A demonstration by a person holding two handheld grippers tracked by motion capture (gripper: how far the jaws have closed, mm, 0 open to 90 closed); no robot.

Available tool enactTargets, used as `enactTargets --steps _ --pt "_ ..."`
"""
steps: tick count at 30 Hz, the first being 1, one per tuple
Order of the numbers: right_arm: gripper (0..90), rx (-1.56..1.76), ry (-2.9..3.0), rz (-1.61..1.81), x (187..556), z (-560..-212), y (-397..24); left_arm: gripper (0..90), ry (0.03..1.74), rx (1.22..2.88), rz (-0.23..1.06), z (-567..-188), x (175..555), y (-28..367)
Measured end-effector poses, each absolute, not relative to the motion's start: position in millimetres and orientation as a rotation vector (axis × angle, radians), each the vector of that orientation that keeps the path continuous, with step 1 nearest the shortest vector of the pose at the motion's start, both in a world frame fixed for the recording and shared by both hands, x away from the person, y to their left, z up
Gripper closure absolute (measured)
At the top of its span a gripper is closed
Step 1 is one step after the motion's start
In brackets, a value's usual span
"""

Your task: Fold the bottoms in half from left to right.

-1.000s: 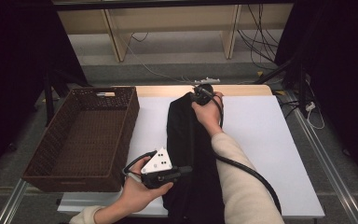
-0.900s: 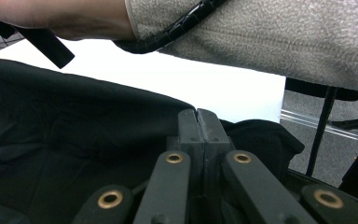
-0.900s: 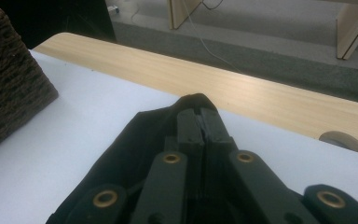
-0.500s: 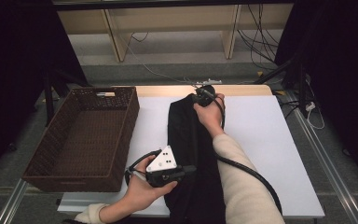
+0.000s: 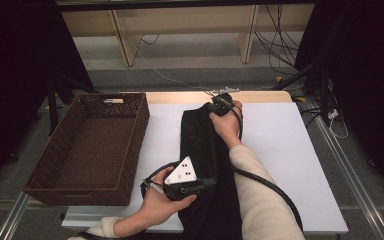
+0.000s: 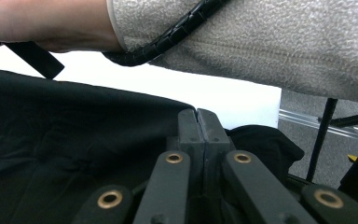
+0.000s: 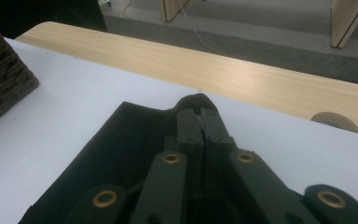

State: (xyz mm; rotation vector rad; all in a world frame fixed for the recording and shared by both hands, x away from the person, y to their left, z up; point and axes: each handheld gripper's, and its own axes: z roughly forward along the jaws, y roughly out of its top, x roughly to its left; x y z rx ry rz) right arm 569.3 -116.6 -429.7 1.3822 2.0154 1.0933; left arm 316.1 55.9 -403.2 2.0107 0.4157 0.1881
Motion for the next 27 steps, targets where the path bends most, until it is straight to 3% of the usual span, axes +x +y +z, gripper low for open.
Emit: enactTargets --steps 22,27 --pt "87.2 1.418 2.023 1.033 572 -449 -127 89.0 0.417 2.045 0.166 -421 327 37" --pt "81.6 1.435 2.014 1.018 572 -452 -131 89.0 0.422 2.055 0.152 -427 332 32"
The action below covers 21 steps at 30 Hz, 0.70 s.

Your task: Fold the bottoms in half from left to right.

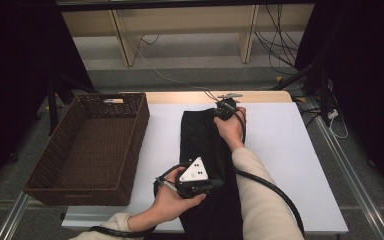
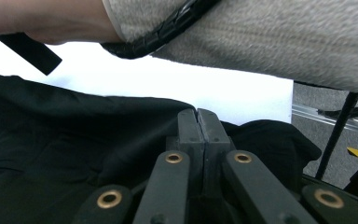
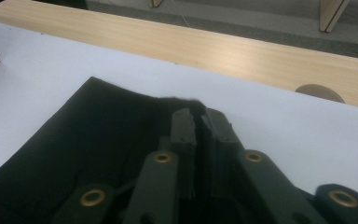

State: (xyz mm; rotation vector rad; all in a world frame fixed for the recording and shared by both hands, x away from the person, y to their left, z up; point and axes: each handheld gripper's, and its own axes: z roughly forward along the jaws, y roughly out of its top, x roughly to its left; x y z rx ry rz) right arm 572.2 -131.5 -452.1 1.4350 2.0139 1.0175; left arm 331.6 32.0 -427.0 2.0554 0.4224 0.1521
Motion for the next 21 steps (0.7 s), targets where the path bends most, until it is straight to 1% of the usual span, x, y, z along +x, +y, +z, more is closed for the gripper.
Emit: enactTargets --steps 1,2,4,5,6,12,15,21 --pt "81.6 1.435 2.014 1.018 572 -452 -131 89.0 0.422 2.055 0.152 -427 332 32" --pt "76.1 1.447 2.032 1.011 572 -453 -132 89.0 0.427 2.061 0.139 -431 334 29" --pt "71.9 1.438 2.039 0.988 570 -454 -133 89.0 0.432 2.075 0.129 -435 337 26" --pt "71.9 1.438 2.039 0.988 570 -454 -133 88.9 0.432 2.075 0.129 -435 337 26" --pt "69.0 1.433 2.056 0.963 567 -454 -136 88.9 0.440 2.084 0.121 -439 340 23" --pt "62.2 1.432 2.099 0.902 555 -451 -147 88.7 0.450 2.108 0.096 -448 344 17" --pt "60.6 1.446 2.127 0.879 546 -449 -153 88.5 0.455 2.114 0.090 -451 346 14" --pt "60.6 1.460 2.225 0.850 519 -447 -160 88.1 0.454 2.139 0.081 -458 348 10"
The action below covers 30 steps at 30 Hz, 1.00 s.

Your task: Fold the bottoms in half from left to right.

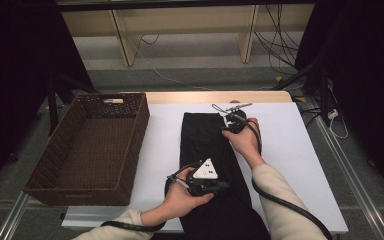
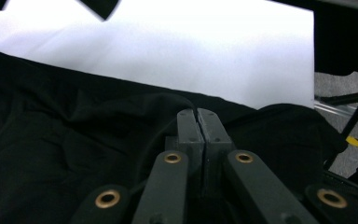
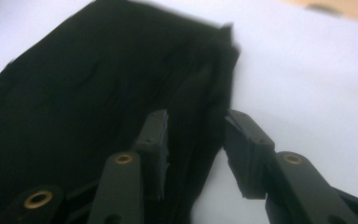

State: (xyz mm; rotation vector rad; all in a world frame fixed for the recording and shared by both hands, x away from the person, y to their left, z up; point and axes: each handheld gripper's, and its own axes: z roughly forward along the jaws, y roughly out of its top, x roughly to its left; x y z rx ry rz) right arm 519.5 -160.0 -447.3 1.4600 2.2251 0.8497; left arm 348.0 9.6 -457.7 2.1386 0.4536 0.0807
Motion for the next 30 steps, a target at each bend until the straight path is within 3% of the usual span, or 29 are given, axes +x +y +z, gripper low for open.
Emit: enactTargets --steps 18,21,30 --pt "62.4 1.515 2.393 0.894 422 -466 -181 84.8 0.426 2.207 0.060 -473 344 -5" --pt "66.3 1.524 2.425 0.876 408 -467 -182 83.1 0.412 2.230 0.070 -476 343 -8" --pt "75.0 1.526 2.424 0.841 394 -472 -183 61.2 0.404 2.233 0.102 -462 337 5"
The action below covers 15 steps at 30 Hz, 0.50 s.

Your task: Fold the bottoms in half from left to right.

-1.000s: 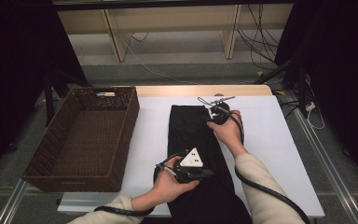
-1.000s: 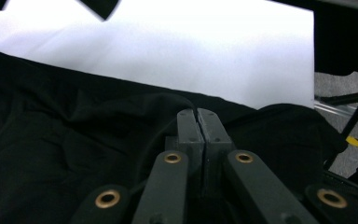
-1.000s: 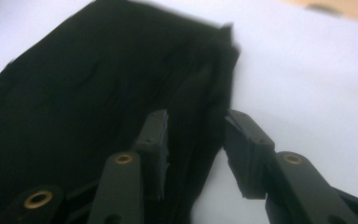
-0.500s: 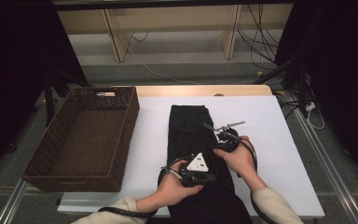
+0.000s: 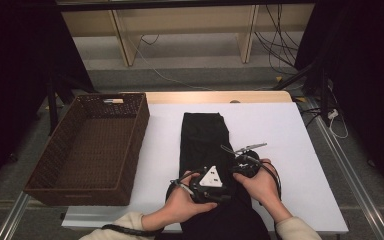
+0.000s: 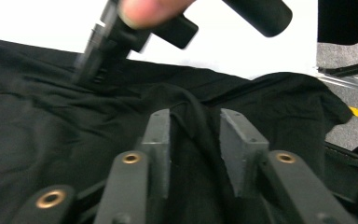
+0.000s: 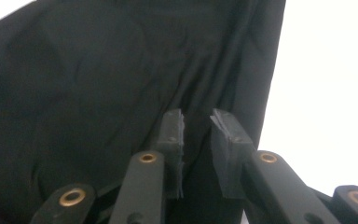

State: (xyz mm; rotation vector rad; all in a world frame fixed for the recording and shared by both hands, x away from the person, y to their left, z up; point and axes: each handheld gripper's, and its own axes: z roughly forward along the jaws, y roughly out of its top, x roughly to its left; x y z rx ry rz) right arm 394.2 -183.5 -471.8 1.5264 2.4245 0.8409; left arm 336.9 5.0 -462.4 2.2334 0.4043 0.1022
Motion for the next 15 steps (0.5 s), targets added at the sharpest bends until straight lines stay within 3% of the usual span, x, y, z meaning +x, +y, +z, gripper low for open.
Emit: enactTargets --steps 9,15 --pt "90.0 1.499 2.421 0.827 391 -473 -187 56.9 0.459 2.262 0.146 -456 331 62" --pt "90.0 1.498 2.422 0.812 391 -469 -187 58.9 0.512 2.302 0.128 -466 335 84"
